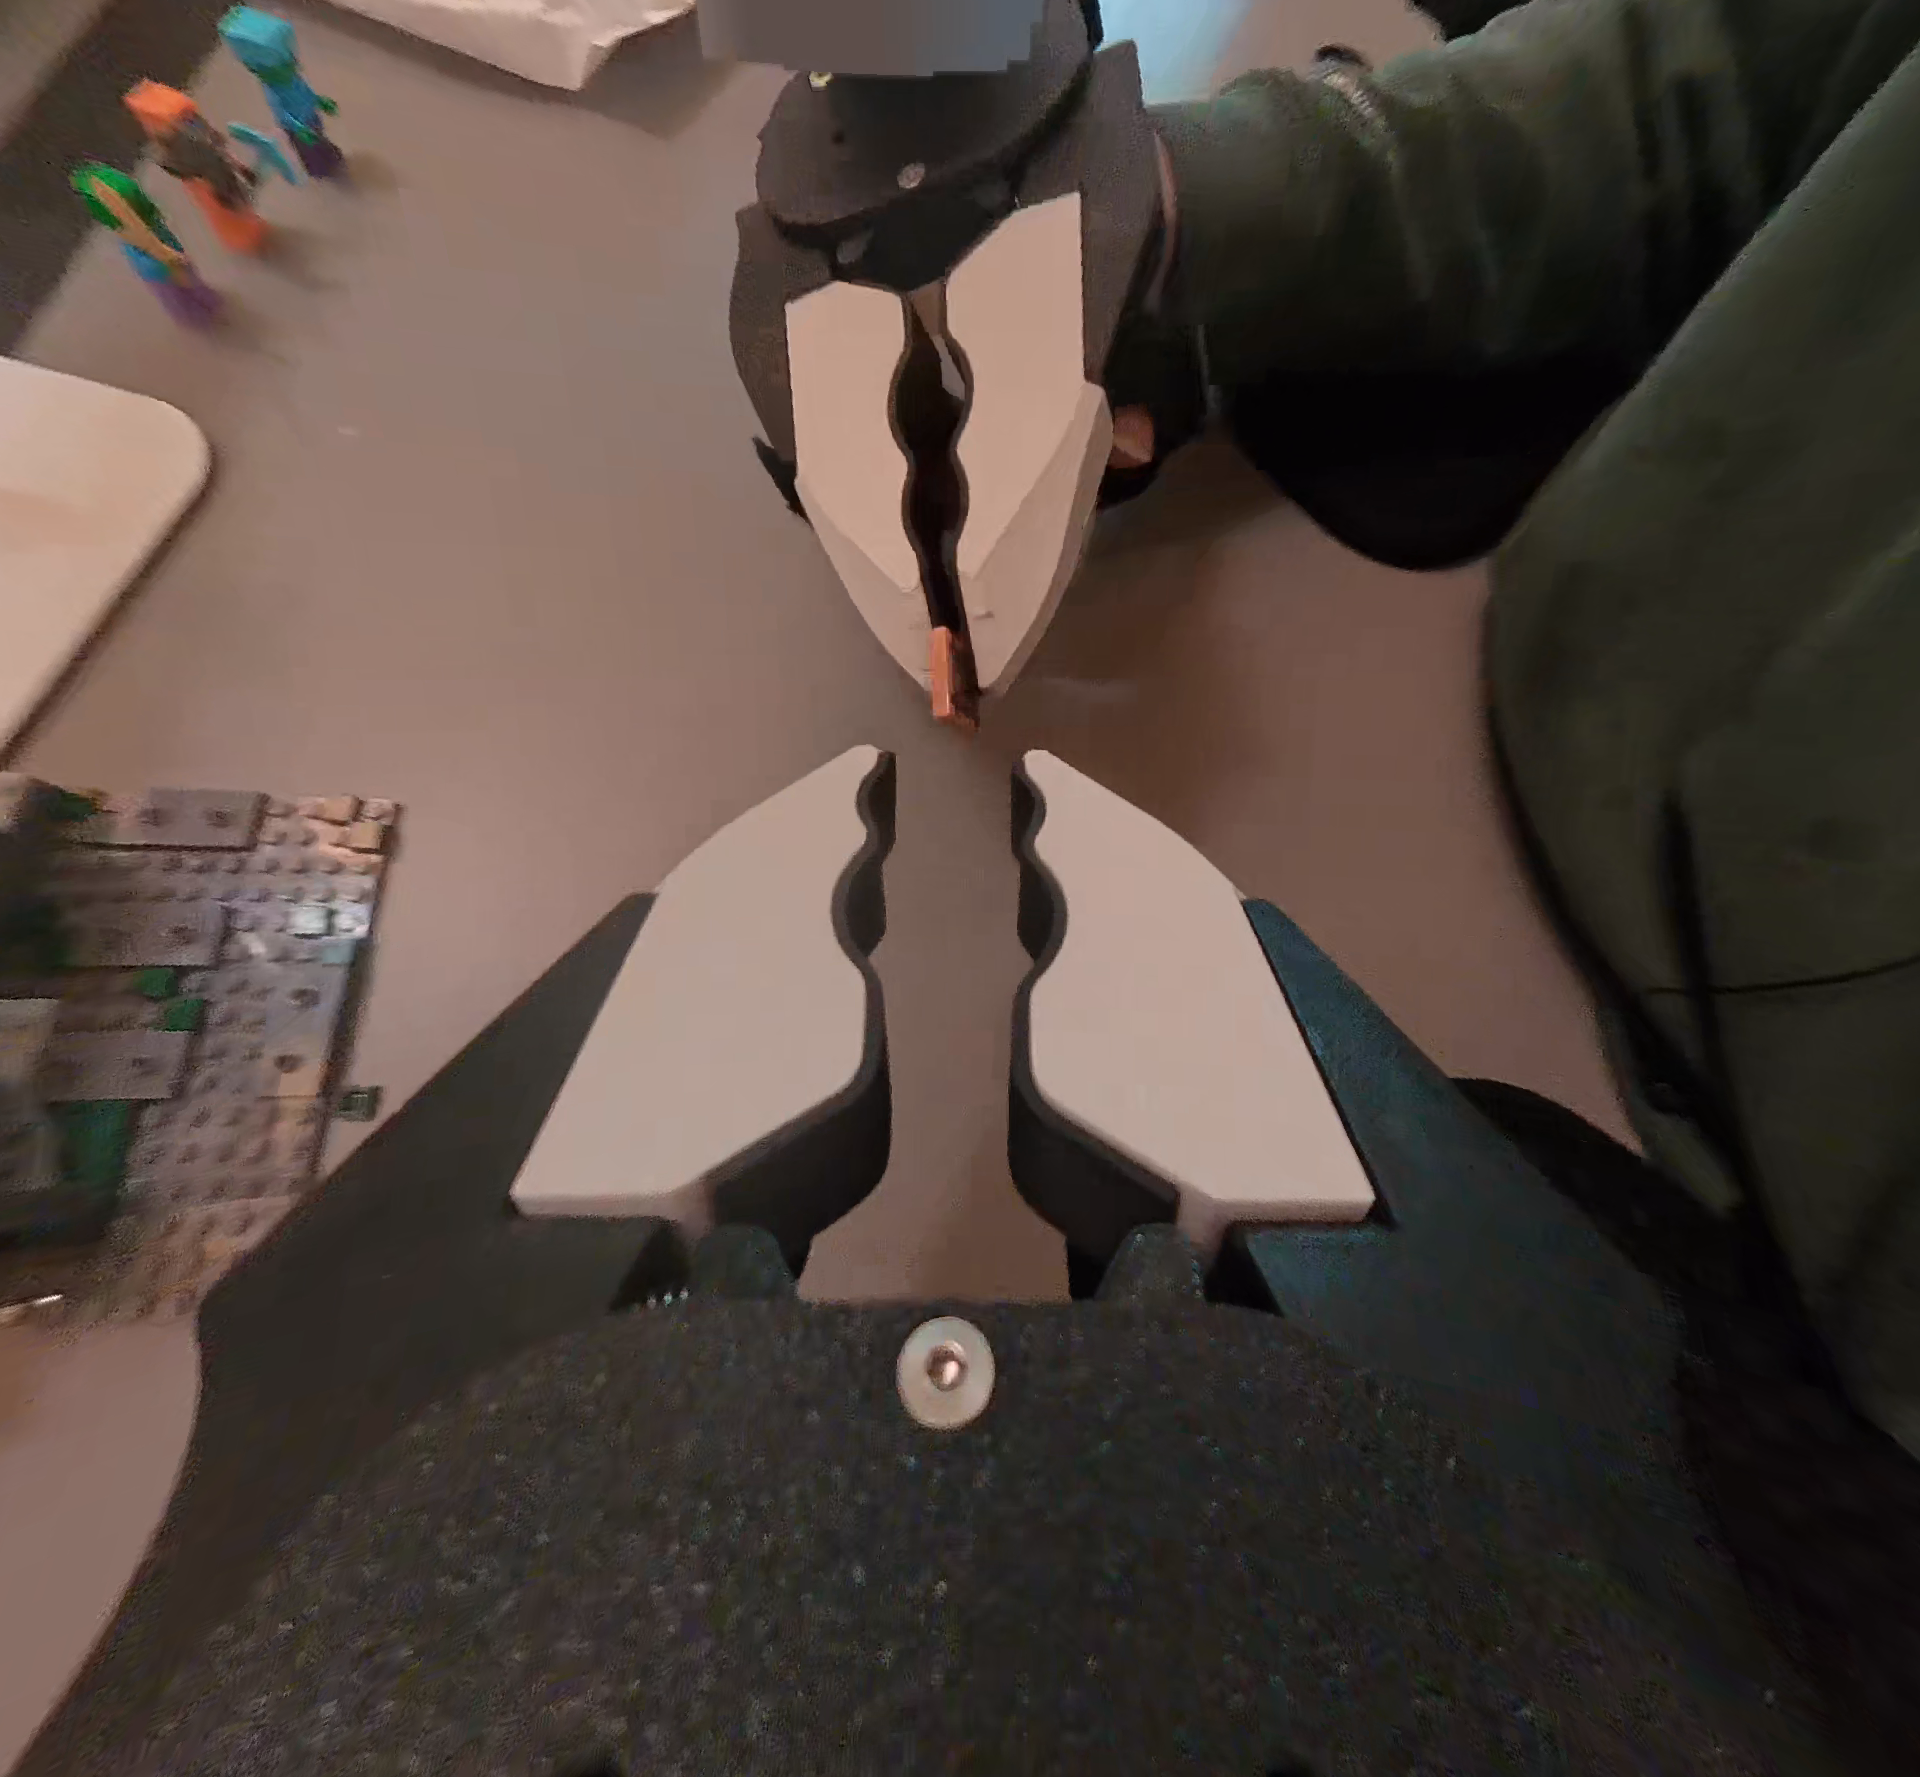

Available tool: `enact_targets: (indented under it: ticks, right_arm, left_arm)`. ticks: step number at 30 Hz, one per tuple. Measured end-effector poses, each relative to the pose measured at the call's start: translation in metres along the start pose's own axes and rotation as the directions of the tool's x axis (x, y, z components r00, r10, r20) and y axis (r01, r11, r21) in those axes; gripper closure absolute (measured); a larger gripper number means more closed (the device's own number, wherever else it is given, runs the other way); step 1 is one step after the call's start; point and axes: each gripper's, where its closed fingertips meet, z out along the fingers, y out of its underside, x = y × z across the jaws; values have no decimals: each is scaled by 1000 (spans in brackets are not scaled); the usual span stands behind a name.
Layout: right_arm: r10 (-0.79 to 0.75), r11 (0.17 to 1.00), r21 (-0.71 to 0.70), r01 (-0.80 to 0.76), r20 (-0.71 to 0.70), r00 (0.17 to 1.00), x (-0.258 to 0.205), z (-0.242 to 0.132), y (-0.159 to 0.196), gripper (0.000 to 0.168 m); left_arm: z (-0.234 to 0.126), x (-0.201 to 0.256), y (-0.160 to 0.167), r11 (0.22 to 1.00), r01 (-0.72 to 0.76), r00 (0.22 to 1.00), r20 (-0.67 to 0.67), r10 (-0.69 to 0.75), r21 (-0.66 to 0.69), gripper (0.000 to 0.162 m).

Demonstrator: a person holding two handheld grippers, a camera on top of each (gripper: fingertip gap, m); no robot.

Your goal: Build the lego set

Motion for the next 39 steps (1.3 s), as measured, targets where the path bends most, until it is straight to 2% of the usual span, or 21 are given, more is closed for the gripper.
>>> enact_targets:
  ticks: [5,10,14,19,22,24,26,28,31,33,36,39]
  right_arm:
    - [219,970,86,-229,113,969,-2,-5,-12,166]
    - [399,893,124,-434,233,887,-1,-9,-21,166]
    - [461,857,112,-502,268,846,-1,-7,-20,166]
    - [487,842,99,-530,281,827,-1,-7,-18,166]
    - [435,874,109,-473,259,863,-1,-8,-19,163]
    - [351,918,111,-381,221,910,-3,-13,-21,147]
    - [228,967,95,-237,96,969,6,-20,-18,139]
    - [87,995,48,-85,-57,995,21,-30,-13,139]
    - [-79,996,-45,71,-204,976,37,-44,-5,139]
    - [-143,988,-100,120,-266,953,47,-51,1,139]
    - [-182,977,-169,129,-347,920,65,-58,11,140]
    - [-153,983,-152,102,-380,912,74,-63,12,142]
  left_arm:
    - [5,-5,-8,985,-170,972,165,169,-8,140]
    - [1,-12,-25,939,-343,877,353,325,-11,141]
    - [1,-13,-30,906,-421,818,418,395,-33,144]
    - [2,-13,-28,889,-455,792,429,434,-60,146]
    - [2,-13,-28,902,-431,814,420,402,-29,146]
    - [2,-15,-27,922,-386,845,405,349,12,146]
    - [4,-19,-25,949,-307,892,368,263,67,146]
    - [12,-26,-17,973,-214,930,322,175,87,146]
    - [32,-37,-6,992,-83,972,228,59,98,146]
    - [48,-47,5,997,-56,978,203,45,48,146]
    - [69,-61,21,999,-46,984,174,48,-20,146]
    - [83,-73,33,997,-20,989,146,29,-68,146]
